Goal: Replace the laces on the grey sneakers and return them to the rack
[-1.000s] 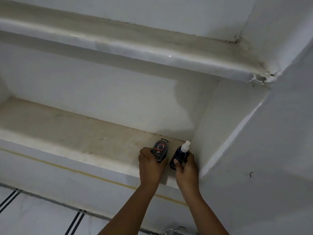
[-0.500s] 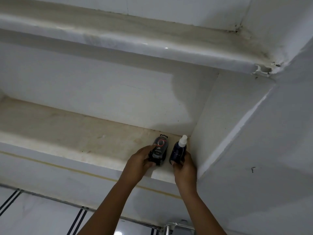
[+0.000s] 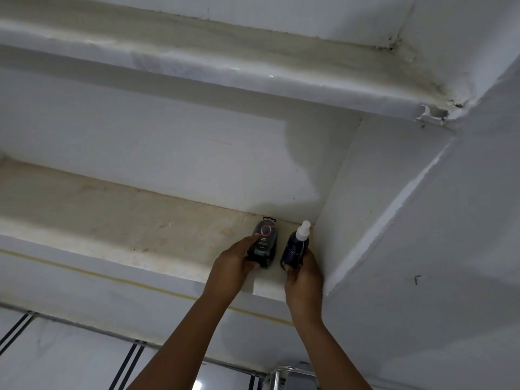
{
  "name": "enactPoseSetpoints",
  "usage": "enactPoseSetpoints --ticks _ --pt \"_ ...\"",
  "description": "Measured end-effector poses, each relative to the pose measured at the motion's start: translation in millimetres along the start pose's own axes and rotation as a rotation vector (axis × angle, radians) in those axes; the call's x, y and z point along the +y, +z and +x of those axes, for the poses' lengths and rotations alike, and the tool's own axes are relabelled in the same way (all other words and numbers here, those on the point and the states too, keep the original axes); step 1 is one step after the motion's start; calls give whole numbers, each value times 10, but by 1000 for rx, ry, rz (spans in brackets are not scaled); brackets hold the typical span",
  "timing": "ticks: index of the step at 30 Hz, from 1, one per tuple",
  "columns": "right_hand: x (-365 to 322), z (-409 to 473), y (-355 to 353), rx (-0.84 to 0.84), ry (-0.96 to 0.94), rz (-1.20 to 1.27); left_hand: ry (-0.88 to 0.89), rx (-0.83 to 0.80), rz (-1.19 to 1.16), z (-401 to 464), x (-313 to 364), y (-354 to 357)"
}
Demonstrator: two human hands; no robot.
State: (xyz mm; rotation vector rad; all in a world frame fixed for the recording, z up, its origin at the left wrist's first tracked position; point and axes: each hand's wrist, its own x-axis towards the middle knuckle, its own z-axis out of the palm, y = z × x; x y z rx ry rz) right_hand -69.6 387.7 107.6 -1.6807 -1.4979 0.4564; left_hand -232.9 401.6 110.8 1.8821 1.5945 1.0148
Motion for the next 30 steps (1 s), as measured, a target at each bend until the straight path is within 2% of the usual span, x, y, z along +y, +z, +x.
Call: enactPoseSetpoints --ticks 8,15,19,23,26,30 --pt "6 0 1 -27 -14 16 28 -94 121 3 -12 30" --pt "-9 -8 0 1 13 5 53 -14 98 -40 62 59" --pt "-1 -7 -3 5 5 -24 40 -26 113 -22 54 69" --pt "-23 -5 -12 -61 83 -5 0 -60 150 -40 62 64" --pt "-96 -79 -127 -155 226 18 -64 14 118 -115 210 14" --pt "-177 -356 -357 -240 270 146 10 179 144 -349 373 -73"
